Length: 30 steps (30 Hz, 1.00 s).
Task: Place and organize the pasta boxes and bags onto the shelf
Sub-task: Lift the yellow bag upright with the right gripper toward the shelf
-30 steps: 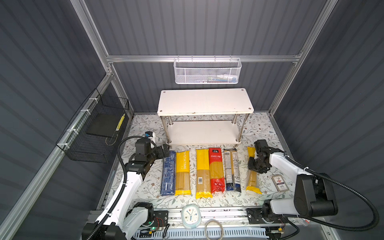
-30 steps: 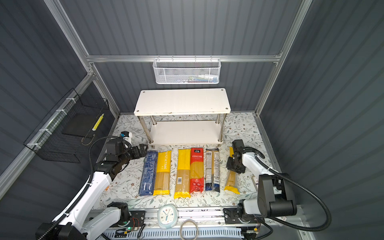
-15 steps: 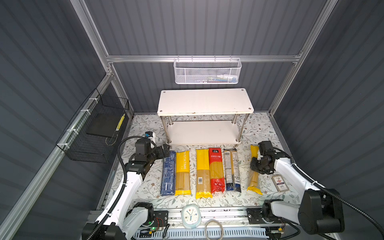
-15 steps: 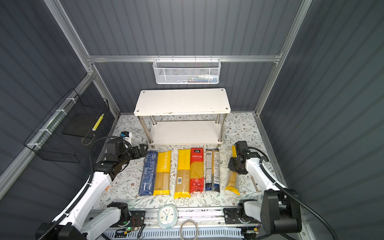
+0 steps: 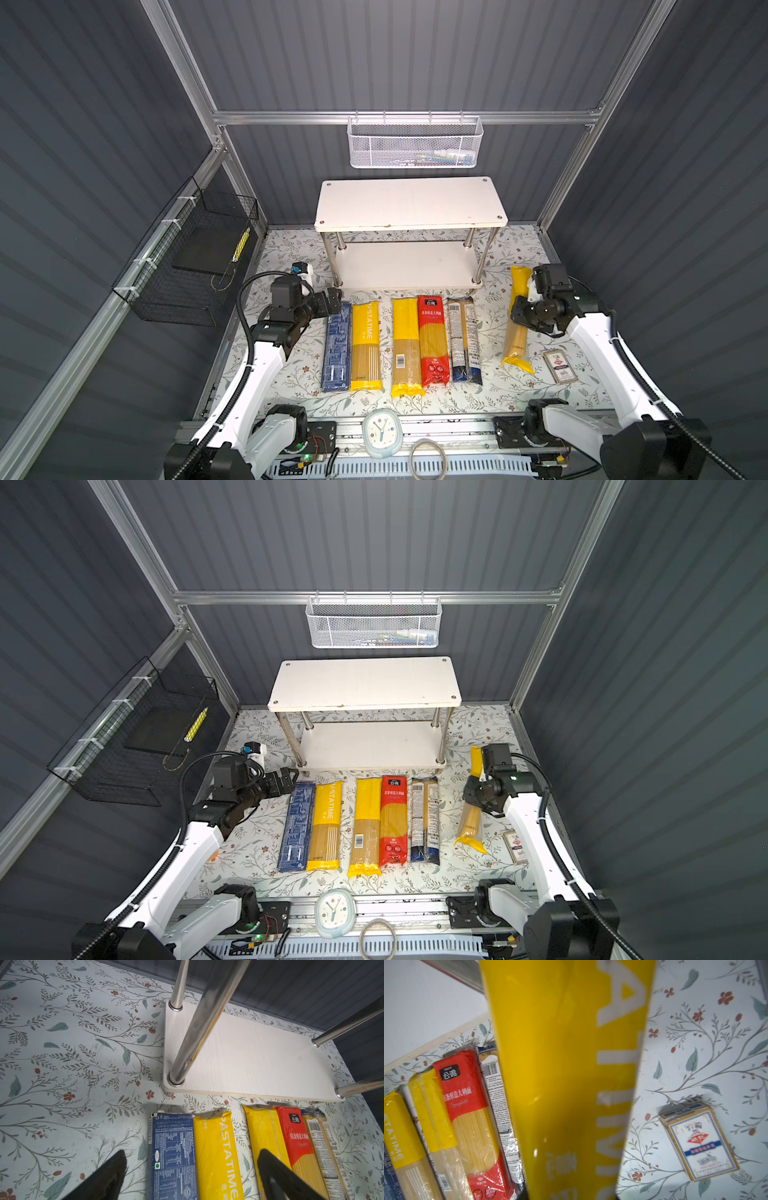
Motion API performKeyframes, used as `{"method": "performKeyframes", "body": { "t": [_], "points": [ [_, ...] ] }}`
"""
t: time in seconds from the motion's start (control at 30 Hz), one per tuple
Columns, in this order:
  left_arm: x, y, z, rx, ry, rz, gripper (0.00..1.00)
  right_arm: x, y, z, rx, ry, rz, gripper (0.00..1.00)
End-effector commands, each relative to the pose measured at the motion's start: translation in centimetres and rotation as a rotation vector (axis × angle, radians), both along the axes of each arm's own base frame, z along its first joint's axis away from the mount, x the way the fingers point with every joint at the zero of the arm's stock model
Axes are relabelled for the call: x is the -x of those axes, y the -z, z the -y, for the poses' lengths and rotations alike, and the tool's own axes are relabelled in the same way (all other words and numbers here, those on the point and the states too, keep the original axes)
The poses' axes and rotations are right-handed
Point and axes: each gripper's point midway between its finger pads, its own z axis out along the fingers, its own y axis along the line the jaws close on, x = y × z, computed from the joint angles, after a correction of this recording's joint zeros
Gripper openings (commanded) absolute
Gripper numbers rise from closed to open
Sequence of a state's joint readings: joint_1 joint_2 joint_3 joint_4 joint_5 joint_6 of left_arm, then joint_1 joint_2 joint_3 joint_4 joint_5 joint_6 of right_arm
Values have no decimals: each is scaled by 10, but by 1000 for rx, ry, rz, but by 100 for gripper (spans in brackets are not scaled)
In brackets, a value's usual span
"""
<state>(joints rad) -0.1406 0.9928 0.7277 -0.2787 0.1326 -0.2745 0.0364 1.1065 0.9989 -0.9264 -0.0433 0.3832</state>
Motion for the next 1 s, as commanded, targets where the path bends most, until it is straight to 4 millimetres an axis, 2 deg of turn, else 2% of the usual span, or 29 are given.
{"method": "performKeyframes", "body": {
  "t": [0.0,0.33,0.37,0.57,0.8,0.97],
  "points": [
    [0,-16,2,10,14,22,99,-6,-41,-1,-8,-20,97,17],
    [-2,-22,5,11,35,22,99,-26,-141,-4,-4,-56,301,17],
    [-2,-22,6,12,37,21,99,-34,-144,-6,-12,-65,298,17],
    [-3,-19,9,31,47,12,99,-48,-191,-11,-22,-103,401,16],
    [-3,-23,9,23,54,16,99,-63,-236,-20,-43,-149,496,15],
    [-2,-20,9,25,51,10,99,-78,-269,-38,-137,-201,599,14]
  ]
}}
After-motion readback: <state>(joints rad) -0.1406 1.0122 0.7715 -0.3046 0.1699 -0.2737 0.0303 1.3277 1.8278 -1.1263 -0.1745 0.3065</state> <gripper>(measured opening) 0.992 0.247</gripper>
